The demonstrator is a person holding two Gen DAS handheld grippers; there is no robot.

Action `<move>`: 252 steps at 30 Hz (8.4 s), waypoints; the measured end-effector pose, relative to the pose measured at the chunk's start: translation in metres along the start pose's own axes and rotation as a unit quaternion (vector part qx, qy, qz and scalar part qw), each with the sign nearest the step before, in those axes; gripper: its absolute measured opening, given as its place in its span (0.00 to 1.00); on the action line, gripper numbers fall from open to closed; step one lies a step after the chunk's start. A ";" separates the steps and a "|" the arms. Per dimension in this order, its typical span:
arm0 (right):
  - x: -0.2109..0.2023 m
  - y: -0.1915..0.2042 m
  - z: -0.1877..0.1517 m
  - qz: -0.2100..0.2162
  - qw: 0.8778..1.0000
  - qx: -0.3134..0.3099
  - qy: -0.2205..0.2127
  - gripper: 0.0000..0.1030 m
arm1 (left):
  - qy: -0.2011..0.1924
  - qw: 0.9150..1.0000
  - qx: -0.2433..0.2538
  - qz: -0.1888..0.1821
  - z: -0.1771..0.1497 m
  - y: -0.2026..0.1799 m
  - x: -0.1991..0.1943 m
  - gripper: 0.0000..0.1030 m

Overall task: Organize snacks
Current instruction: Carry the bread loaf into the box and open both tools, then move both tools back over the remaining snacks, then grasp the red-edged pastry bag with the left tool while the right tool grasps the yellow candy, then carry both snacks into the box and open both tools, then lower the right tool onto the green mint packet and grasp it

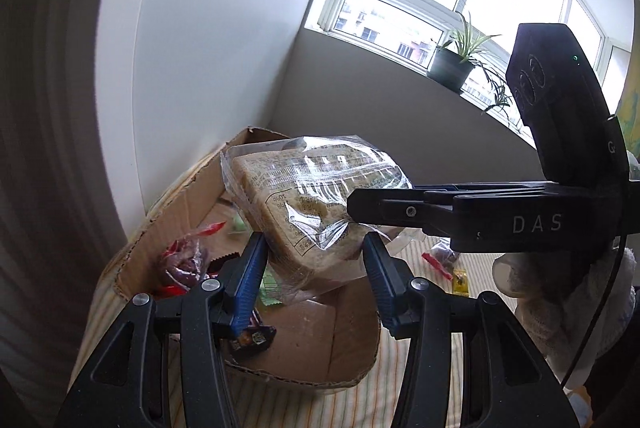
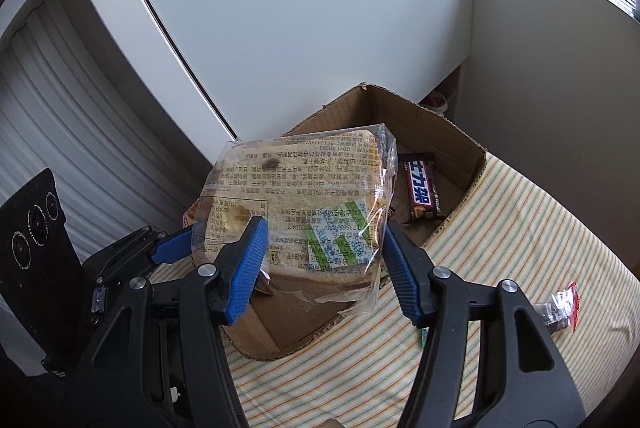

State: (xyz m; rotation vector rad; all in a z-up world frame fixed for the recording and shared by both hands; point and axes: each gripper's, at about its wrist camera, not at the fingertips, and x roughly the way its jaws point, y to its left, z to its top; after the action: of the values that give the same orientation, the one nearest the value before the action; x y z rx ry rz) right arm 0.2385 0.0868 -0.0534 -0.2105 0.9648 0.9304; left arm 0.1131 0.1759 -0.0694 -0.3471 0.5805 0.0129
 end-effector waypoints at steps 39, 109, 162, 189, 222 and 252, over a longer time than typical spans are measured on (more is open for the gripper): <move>-0.099 -0.130 -0.085 -0.180 0.977 0.106 -0.047 0.89 | 0.008 0.998 0.058 -0.001 -0.013 -0.086 0.020 0.47; -0.086 -0.214 -0.190 -0.203 0.970 0.131 0.029 0.48 | 0.152 0.959 0.232 0.055 -0.045 -0.218 0.199 0.47; -0.091 -0.052 -0.059 -0.146 0.985 0.066 -0.063 0.10 | -0.010 0.991 0.099 0.093 0.006 -0.080 0.034 0.38; -0.033 -0.026 0.003 -0.127 0.986 0.058 -0.093 0.84 | -0.011 0.990 0.049 0.131 0.016 -0.016 0.029 0.72; -0.055 -0.052 -0.101 -0.168 0.981 0.060 -0.079 0.92 | -0.051 0.986 0.054 0.153 0.013 -0.033 0.017 0.73; 0.040 -0.031 -0.097 -0.197 0.976 -0.027 0.085 0.51 | -0.051 0.989 0.032 0.136 0.015 -0.001 0.006 0.73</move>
State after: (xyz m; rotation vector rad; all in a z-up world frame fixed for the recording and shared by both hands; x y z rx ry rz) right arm 0.2119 0.0392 -0.1482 -0.5148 1.0084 0.5786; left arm 0.1262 0.1799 -0.0603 -0.2023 0.5215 0.2726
